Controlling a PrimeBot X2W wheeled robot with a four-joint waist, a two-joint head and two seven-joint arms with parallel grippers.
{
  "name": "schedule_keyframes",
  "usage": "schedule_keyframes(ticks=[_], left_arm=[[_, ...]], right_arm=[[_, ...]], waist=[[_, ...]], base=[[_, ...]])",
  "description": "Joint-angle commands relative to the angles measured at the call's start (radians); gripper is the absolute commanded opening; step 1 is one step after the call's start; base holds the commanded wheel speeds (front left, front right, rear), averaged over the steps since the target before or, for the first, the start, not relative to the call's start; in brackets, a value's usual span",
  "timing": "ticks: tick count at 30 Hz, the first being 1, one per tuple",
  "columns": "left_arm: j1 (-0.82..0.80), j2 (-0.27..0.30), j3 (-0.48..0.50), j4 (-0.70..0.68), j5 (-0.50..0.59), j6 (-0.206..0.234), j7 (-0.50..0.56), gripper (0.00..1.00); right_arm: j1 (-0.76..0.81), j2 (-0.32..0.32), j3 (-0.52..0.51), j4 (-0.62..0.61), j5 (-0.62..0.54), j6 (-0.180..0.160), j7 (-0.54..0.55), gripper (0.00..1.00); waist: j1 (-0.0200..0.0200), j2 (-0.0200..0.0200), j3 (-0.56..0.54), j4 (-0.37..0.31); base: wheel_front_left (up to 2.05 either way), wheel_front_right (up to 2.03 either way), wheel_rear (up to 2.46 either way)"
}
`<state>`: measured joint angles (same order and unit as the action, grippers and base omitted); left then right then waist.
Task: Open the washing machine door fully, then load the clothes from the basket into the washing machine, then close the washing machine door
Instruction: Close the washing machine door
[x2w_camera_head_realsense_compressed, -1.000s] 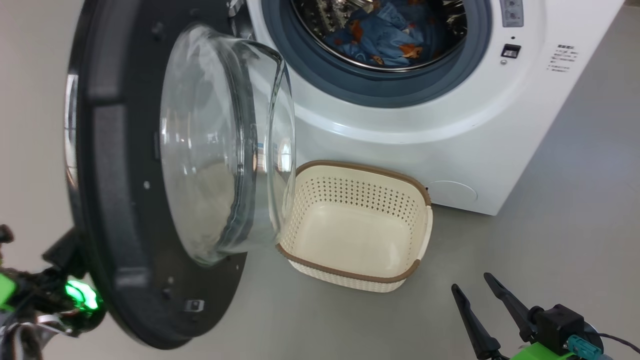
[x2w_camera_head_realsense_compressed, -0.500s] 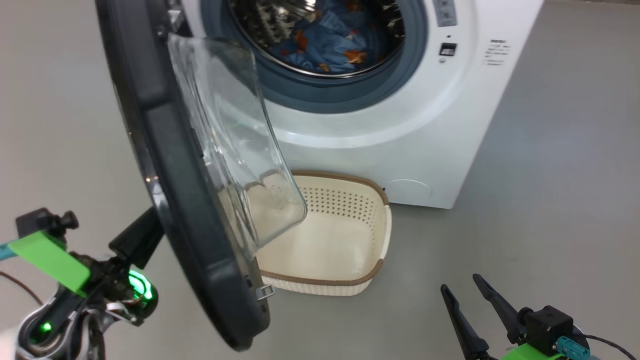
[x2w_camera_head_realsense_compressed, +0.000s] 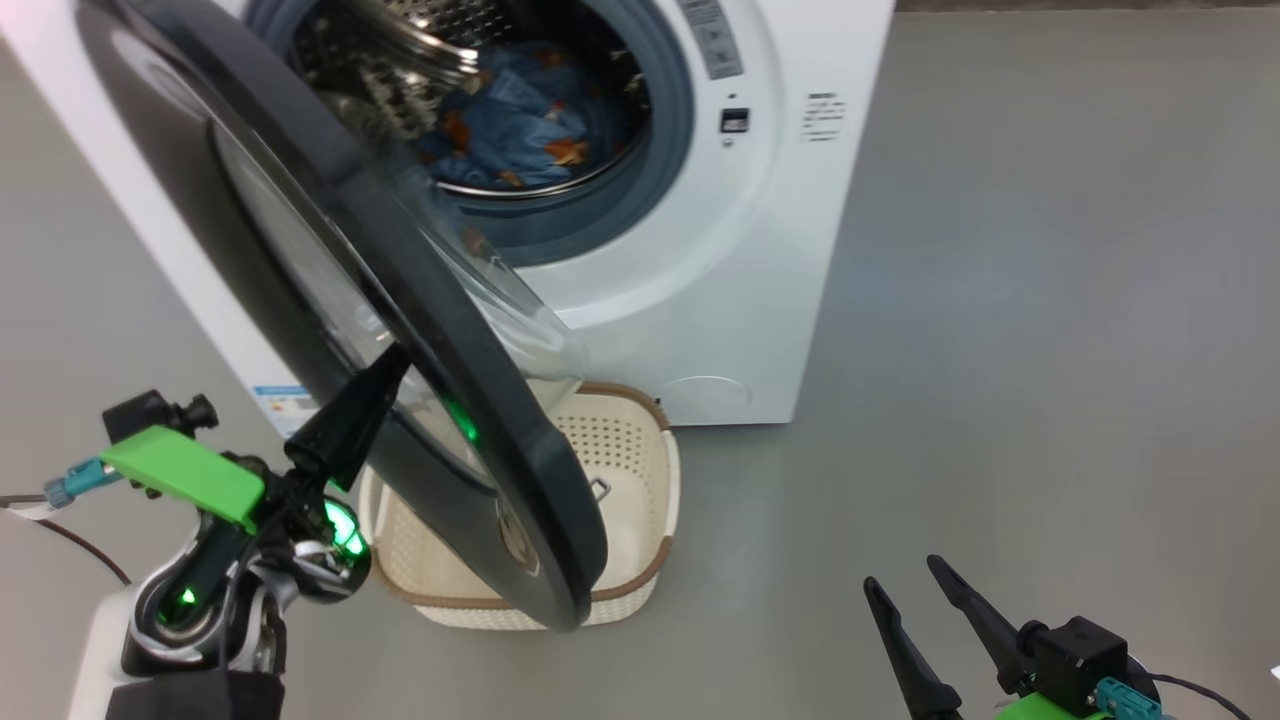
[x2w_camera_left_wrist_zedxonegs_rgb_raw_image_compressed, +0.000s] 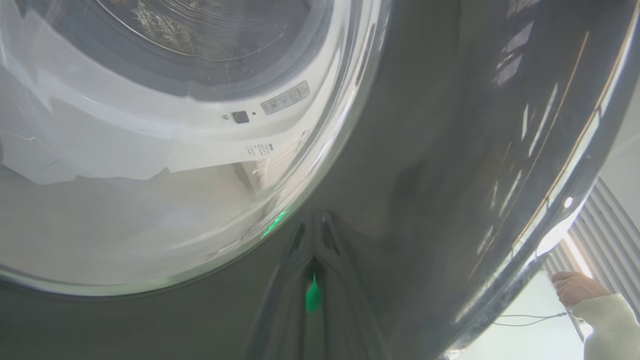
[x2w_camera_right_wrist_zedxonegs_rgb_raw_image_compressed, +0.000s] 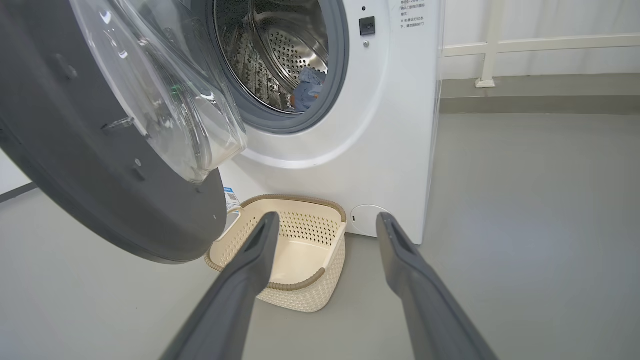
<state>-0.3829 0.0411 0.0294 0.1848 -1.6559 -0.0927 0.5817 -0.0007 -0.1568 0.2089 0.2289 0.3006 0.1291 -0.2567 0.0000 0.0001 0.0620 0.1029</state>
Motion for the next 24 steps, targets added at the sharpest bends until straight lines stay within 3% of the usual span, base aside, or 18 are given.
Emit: schedule_keyframes(ticks=[1, 24], left_arm=[[-0.062, 0.009, 0.014, -0.009, -0.004, -0.015, -0.017, 0.0], [-0.338, 0.009, -0.033, 0.313, 0.075, -0.038, -0.303, 0.0]], right_arm=[[-0.024, -0.002, 0.021, -0.019, -0.001, 0.002, -0.005, 1.0], [-0.048, 0.01, 0.055, -0.002, 0.008, 0.002, -0.005, 1.0]], waist=[[0.0, -0.0001, -0.012, -0.057], [0.0, -0.0001, -0.014, -0.212]], base=[[0.0, 0.0, 0.0], [0.0, 0.0, 0.0]])
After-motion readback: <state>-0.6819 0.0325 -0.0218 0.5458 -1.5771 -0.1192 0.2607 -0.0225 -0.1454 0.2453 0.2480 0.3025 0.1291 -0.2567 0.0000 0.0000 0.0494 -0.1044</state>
